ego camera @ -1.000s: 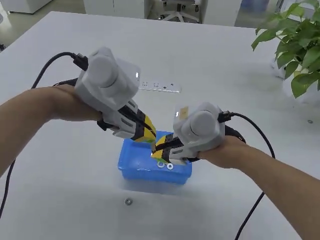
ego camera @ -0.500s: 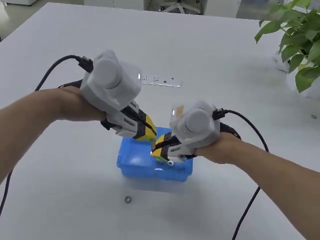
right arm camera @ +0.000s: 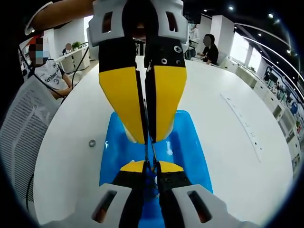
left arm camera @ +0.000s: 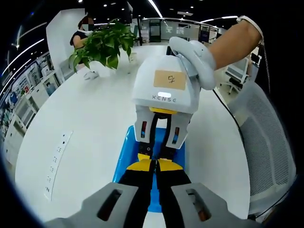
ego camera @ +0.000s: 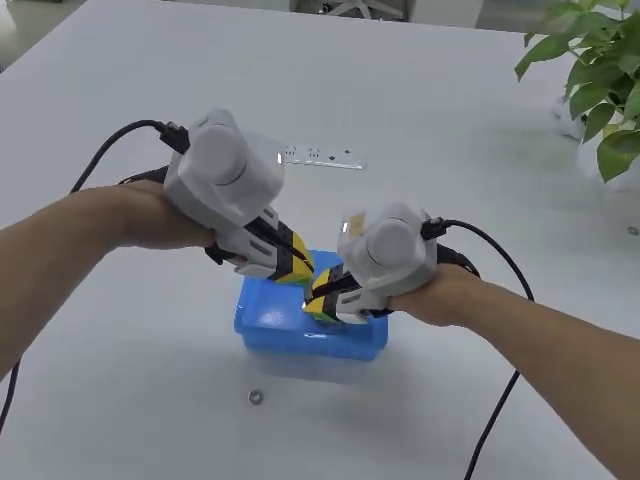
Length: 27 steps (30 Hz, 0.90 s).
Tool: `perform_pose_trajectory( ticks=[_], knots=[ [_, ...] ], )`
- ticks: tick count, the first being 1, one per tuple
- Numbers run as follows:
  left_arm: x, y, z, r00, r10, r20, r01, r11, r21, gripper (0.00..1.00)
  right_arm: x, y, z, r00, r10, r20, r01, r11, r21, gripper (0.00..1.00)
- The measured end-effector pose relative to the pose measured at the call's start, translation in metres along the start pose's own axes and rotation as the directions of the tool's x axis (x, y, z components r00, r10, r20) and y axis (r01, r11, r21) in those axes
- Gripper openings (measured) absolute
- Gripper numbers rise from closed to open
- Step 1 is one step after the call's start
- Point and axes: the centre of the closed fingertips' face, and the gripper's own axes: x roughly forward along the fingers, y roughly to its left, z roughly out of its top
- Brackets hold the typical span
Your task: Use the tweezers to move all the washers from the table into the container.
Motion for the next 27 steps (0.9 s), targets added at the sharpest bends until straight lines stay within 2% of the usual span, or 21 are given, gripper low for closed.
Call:
perform_pose_trajectory(
  ticks=[14,27],
  knots=[
    [-0.001,-0.002,0.000,1.0000,-0.001,-0.004,0.001,1.000,0.012,0.06,0.000,0.002,0.000,1.0000,0.003,-0.008,-0.003,1.000,-0.010,0.11],
    [-0.008,-0.010,0.008,1.0000,-0.005,0.003,0.005,1.000,0.026,0.06,-0.012,0.009,0.006,1.0000,-0.007,0.007,0.007,1.000,-0.016,0.11]
  ],
)
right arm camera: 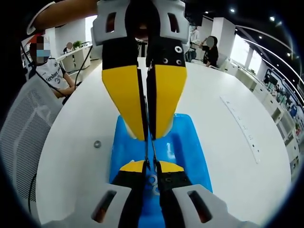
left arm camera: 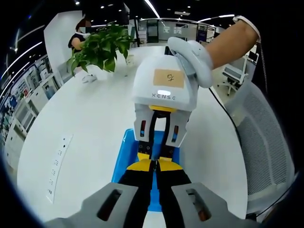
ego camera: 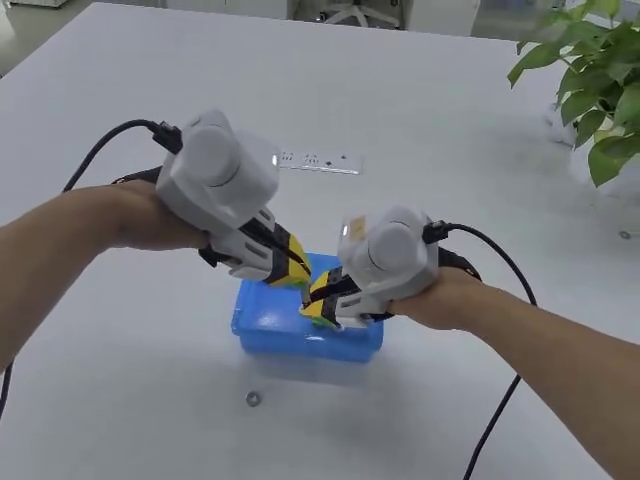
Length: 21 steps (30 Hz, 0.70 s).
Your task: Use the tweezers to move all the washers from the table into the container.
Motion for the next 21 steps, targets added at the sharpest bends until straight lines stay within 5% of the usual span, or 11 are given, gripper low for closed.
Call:
perform_pose_trajectory(
  ticks=[21],
  knots=[
    [-0.032,-0.021,0.017,0.9997,0.024,-0.002,-0.024,0.999,0.032,0.06,-0.022,0.018,0.031,0.9979,-0.041,0.049,0.042,0.999,-0.026,0.11]
  ],
)
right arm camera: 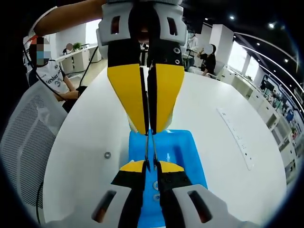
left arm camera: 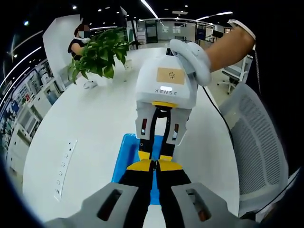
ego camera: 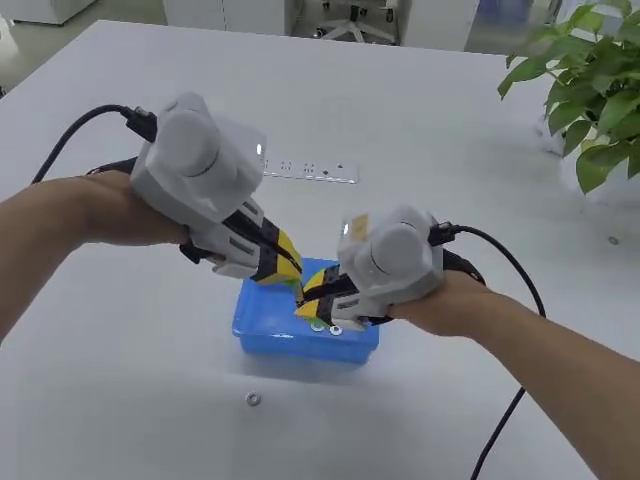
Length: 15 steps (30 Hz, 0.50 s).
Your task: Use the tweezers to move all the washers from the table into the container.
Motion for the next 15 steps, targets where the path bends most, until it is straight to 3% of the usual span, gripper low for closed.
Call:
perform_pose_trajectory(
  ticks=[6,15],
  knots=[
    [-0.010,-0.011,0.001,0.9999,0.005,-0.011,-0.004,1.000,0.007,0.06,-0.001,0.011,0.010,0.9999,0.002,0.016,-0.002,1.000,-0.011,0.11],
    [-0.019,-0.026,-0.007,0.9998,0.011,-0.018,-0.011,1.000,-0.012,0.06,0.004,0.029,0.019,0.9993,0.019,0.030,-0.019,1.000,-0.016,0.11]
  ],
)
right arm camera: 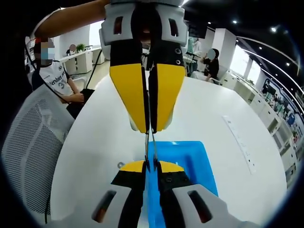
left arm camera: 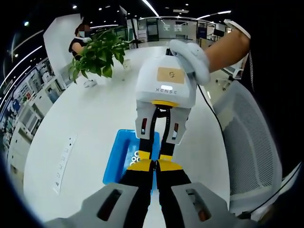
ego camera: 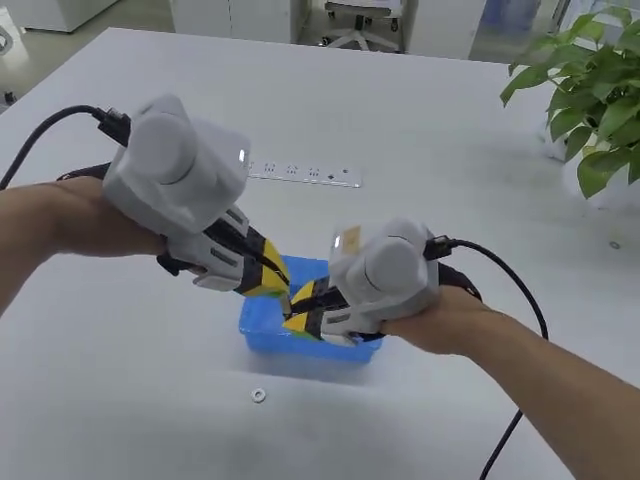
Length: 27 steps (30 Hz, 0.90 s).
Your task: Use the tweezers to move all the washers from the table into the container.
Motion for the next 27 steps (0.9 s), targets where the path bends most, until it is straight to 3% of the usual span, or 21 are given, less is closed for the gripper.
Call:
perform_pose_trajectory(
  ticks=[7,19,27],
  knots=[
    [0.001,-0.017,-0.012,1.0000,-0.004,-0.009,0.004,1.000,-0.023,0.06,0.010,0.019,-0.001,0.9994,0.035,-0.005,-0.035,0.999,-0.003,0.11],
    [0.004,-0.034,-0.029,0.9993,-0.021,-0.031,0.019,0.998,-0.054,0.06,0.027,0.044,-0.003,0.9962,0.087,-0.006,-0.087,0.996,0.005,0.11],
    [0.006,-0.042,-0.037,0.9985,-0.032,-0.044,0.029,0.997,-0.069,0.06,0.034,0.051,-0.006,0.9939,0.110,-0.010,-0.110,0.994,0.008,0.11]
  ],
)
